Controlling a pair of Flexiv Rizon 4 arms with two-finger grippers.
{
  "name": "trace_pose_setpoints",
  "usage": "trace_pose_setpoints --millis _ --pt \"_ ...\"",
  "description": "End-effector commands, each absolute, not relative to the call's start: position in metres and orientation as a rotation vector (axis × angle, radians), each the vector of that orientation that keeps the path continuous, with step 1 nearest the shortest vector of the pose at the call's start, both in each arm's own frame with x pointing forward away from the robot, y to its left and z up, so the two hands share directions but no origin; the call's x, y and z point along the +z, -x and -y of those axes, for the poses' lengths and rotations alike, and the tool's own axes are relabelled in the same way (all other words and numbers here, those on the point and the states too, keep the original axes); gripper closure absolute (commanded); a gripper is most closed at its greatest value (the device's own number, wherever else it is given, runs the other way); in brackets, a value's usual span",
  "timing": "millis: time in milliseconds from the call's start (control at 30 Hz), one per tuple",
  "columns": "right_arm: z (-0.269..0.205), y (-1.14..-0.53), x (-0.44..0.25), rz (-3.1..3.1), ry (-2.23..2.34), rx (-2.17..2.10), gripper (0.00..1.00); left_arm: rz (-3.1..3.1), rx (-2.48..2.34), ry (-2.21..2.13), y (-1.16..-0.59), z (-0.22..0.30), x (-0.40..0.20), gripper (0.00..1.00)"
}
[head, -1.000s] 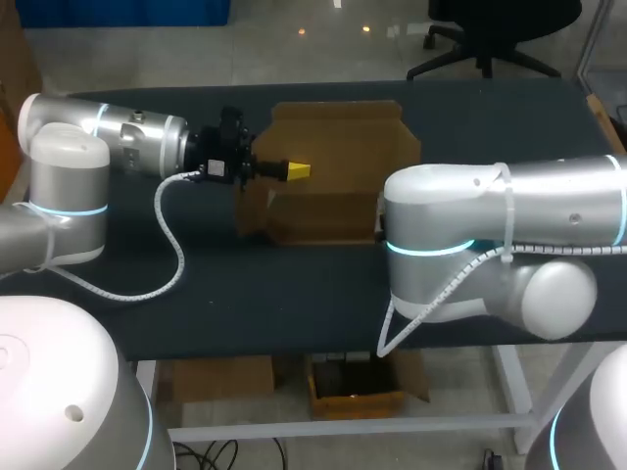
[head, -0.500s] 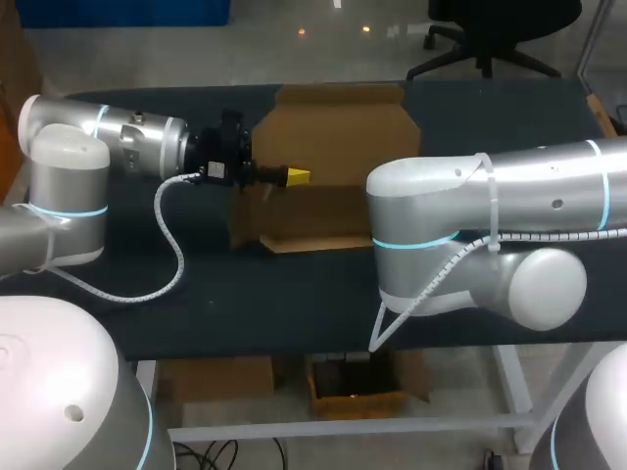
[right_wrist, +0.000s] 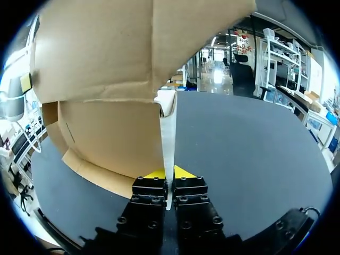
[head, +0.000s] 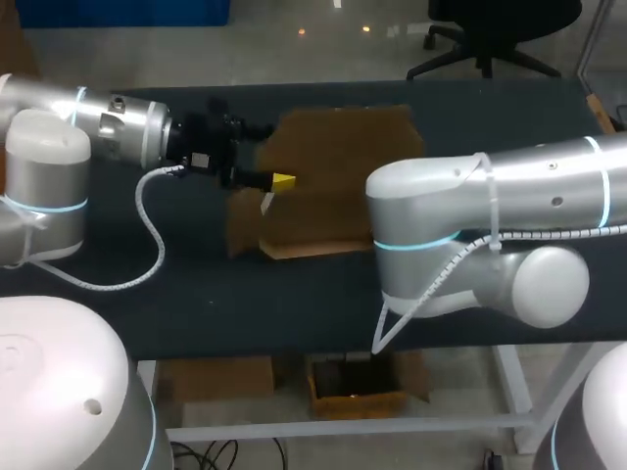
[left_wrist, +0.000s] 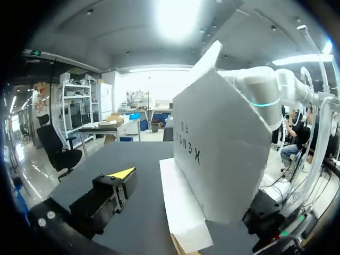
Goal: Assemble the packaging by folding the flat box into shape, placing the metal phone stand inside, and closing the box properly
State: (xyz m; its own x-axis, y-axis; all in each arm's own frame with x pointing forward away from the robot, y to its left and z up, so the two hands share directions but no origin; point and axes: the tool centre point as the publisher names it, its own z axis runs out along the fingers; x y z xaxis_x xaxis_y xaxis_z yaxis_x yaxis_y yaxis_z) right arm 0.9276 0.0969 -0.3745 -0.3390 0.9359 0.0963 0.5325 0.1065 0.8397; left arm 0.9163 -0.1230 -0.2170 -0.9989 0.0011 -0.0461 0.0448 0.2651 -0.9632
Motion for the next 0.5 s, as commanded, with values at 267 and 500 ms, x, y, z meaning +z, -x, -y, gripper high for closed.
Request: trace_pose_setpoints --millis 267,500 --pt "-0.081 -0.927 -0.373 -2.012 -1.438 1.212 1.00 -2.461 -1.649 -0.084 -0.886 0.093 -0.182 0.00" --pt "-0.072 -0.929 -0.372 -2.091 -1.425 1.275 1.00 -2.452 -1.569 -0.030 -0.872 0.075 -0.181 0.00"
